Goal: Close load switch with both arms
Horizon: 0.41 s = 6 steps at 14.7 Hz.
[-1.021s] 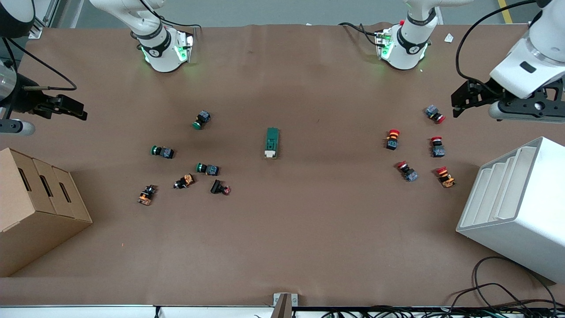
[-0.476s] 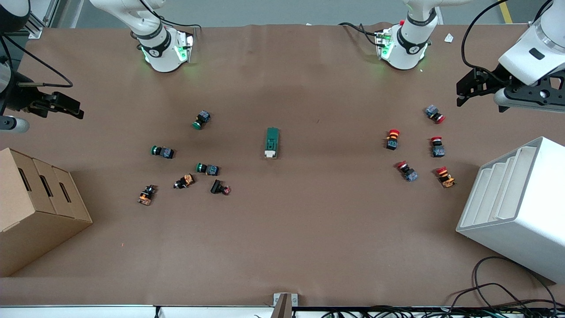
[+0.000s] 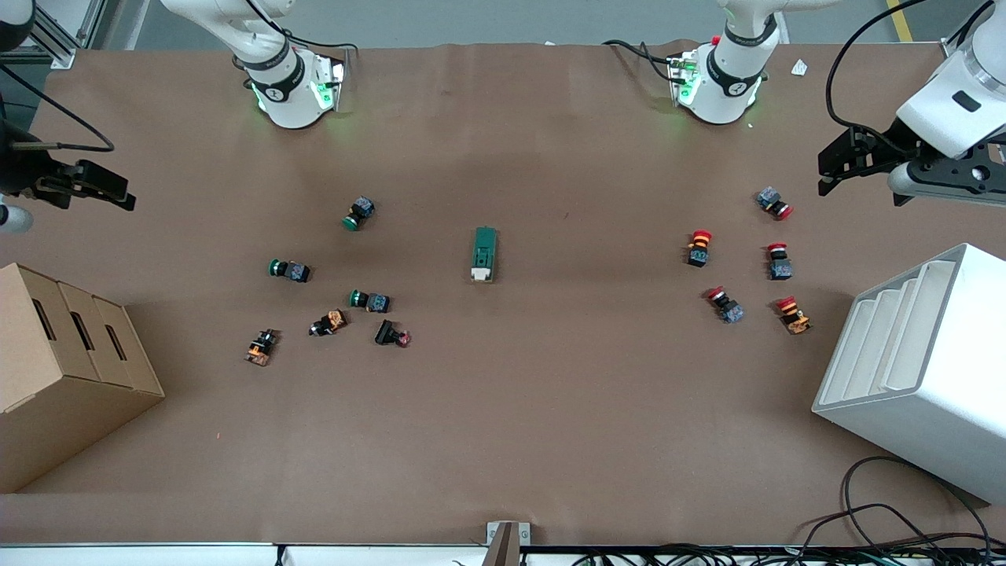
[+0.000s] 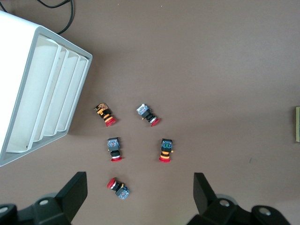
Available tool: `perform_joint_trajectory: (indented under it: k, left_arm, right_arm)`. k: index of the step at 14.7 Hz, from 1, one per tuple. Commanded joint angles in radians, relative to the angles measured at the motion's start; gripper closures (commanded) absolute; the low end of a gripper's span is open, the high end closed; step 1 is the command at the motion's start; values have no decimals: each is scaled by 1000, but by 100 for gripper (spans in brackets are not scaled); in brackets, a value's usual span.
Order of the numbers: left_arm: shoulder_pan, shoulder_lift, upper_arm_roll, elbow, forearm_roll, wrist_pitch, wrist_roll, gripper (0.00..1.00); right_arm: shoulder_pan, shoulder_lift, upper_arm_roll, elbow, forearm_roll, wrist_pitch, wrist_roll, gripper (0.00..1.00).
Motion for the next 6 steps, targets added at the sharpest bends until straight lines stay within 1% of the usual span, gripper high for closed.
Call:
perform_joint_trajectory:
  k: [1, 4, 6]
  left_arm:
    - [10, 12, -1, 26, -17, -7, -11, 0]
    - [24, 12, -3, 26, -18, -7, -28, 0]
    - [30, 14, -1, 25, -17, -7, -31, 0]
  right_arm:
    - [-35, -16, 21, 12, -19, -24, -32, 0]
    - [-39, -12, 21, 50, -24, -24, -22, 0]
    - [-47, -1, 21, 99, -22, -73, -24, 0]
